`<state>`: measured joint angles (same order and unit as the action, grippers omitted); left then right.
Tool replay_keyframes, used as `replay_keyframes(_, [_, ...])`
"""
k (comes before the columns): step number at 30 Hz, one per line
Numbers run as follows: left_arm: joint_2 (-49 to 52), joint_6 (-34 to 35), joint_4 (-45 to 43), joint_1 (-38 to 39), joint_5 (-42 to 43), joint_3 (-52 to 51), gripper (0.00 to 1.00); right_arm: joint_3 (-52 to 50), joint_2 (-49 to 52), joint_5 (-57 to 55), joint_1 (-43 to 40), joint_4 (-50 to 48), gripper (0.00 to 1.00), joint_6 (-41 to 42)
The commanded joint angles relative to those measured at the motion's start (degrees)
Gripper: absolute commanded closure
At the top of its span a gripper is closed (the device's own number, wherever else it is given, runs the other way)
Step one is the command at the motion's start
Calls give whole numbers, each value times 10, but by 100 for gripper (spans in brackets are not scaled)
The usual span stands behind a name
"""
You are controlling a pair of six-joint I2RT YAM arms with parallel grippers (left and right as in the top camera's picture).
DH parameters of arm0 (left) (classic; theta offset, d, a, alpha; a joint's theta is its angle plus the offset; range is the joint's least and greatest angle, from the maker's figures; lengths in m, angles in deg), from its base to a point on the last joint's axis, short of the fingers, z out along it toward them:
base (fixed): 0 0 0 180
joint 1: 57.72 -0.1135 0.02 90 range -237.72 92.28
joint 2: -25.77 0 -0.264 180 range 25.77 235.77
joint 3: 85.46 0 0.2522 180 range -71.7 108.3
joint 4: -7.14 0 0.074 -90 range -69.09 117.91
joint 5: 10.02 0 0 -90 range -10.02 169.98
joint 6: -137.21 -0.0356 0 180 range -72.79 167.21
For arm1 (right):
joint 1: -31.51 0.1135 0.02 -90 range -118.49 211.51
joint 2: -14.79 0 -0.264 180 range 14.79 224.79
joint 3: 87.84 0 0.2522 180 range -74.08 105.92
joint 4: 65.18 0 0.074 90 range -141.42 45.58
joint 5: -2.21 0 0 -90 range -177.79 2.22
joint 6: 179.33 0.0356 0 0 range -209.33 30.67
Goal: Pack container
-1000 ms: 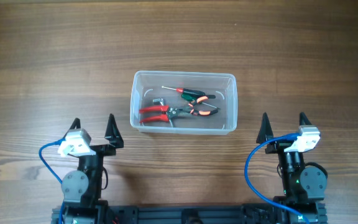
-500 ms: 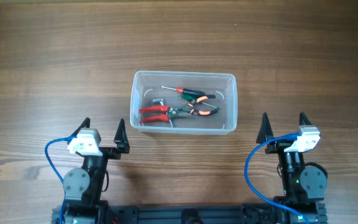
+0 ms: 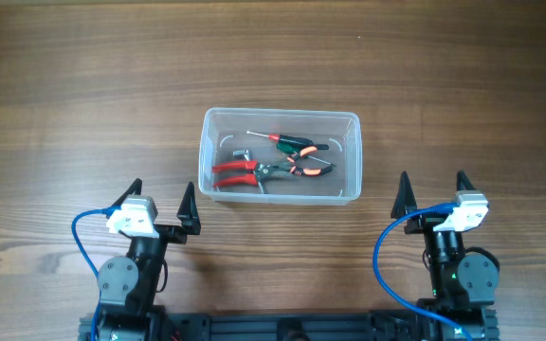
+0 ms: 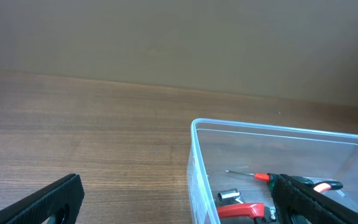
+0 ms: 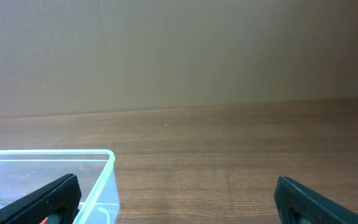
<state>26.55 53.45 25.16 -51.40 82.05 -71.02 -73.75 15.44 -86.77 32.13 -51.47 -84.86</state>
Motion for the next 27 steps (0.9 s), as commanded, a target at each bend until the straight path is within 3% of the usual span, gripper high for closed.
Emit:
replay_keyframes(1, [-6, -27, 0, 3, 16, -4, 0, 0, -5, -8, 3, -3, 0, -4])
replay_keyframes(9, [-6, -147, -2, -1, 33, -4, 0, 0, -5, -8, 3, -3, 0, -4])
replay_keyframes(27, [-4, -133, -3, -6, 37, -4, 0, 0, -5, -8, 3, -3, 0, -4])
